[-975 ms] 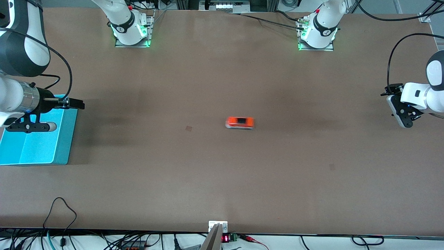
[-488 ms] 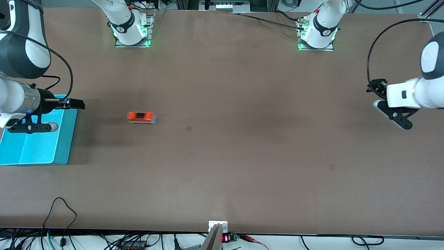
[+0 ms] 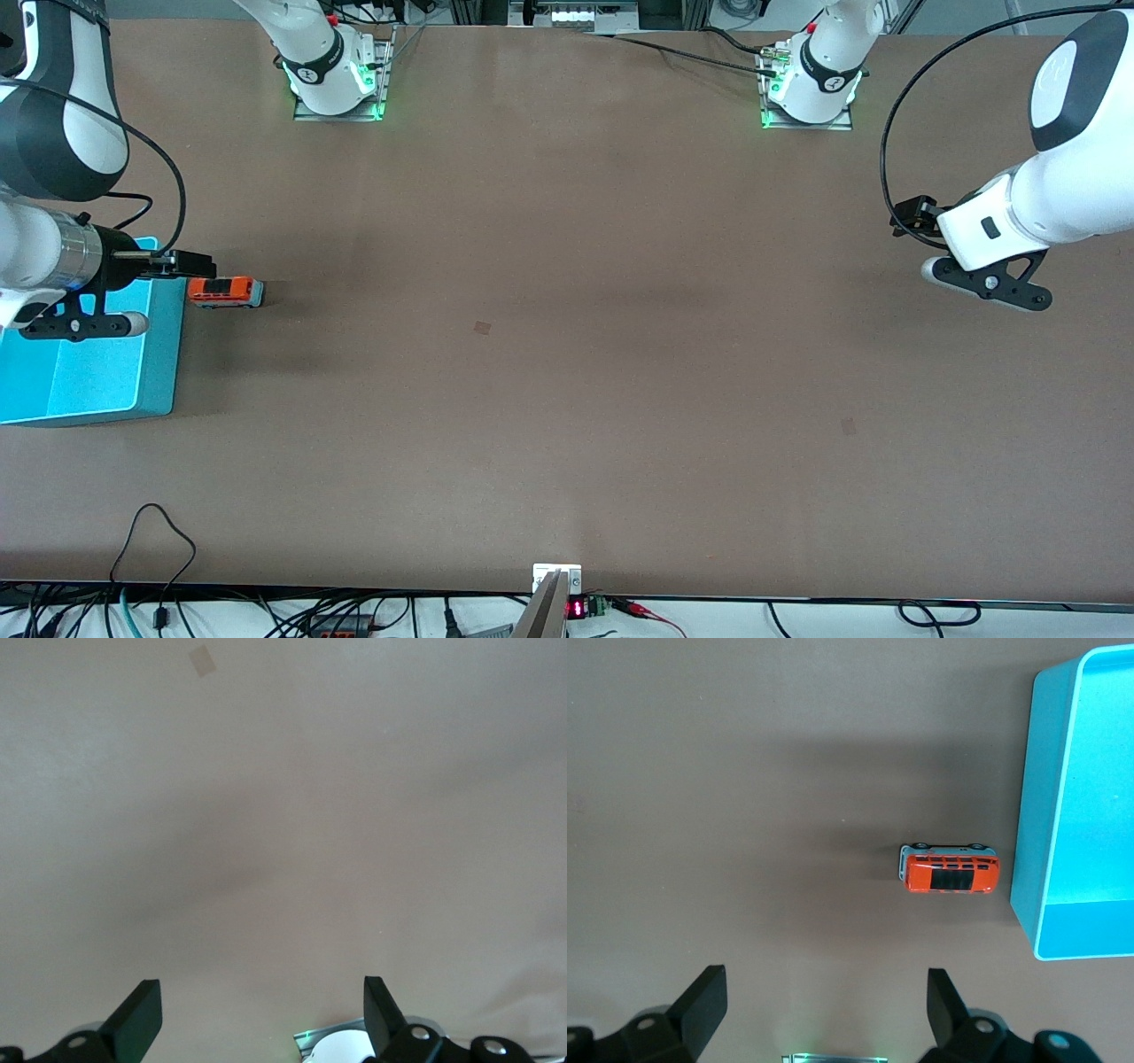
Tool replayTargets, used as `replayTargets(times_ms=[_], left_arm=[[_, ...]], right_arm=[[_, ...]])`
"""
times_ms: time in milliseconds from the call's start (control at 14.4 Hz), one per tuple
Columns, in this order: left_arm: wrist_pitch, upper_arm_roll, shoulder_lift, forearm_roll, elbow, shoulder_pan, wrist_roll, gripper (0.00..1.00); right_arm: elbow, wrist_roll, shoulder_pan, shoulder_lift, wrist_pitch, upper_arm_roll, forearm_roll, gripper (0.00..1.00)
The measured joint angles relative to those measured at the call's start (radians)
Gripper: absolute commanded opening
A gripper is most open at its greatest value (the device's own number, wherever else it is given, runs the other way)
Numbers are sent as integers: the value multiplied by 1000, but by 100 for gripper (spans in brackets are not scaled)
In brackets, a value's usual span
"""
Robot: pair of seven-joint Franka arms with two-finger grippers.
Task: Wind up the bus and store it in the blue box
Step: 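Raise the left gripper away while the right gripper approaches the bus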
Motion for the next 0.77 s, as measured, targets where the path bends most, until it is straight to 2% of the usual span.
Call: replayTargets(times_ms=[348, 418, 557, 766], left_arm=[[30, 13, 5, -14, 34, -16, -36, 100], [40, 76, 5, -21, 39, -71, -74, 100], [75, 252, 0, -51, 44, -224, -153, 100], [148, 454, -29, -62, 15, -394, -187, 100]], right_arm=[[0, -36, 0, 0, 3, 0, 0, 100], [0, -56, 0, 0, 3, 0, 0, 100], [-7, -97, 1, 0, 5, 0, 0, 100], [-91, -229, -16, -14, 80, 2, 0, 100]])
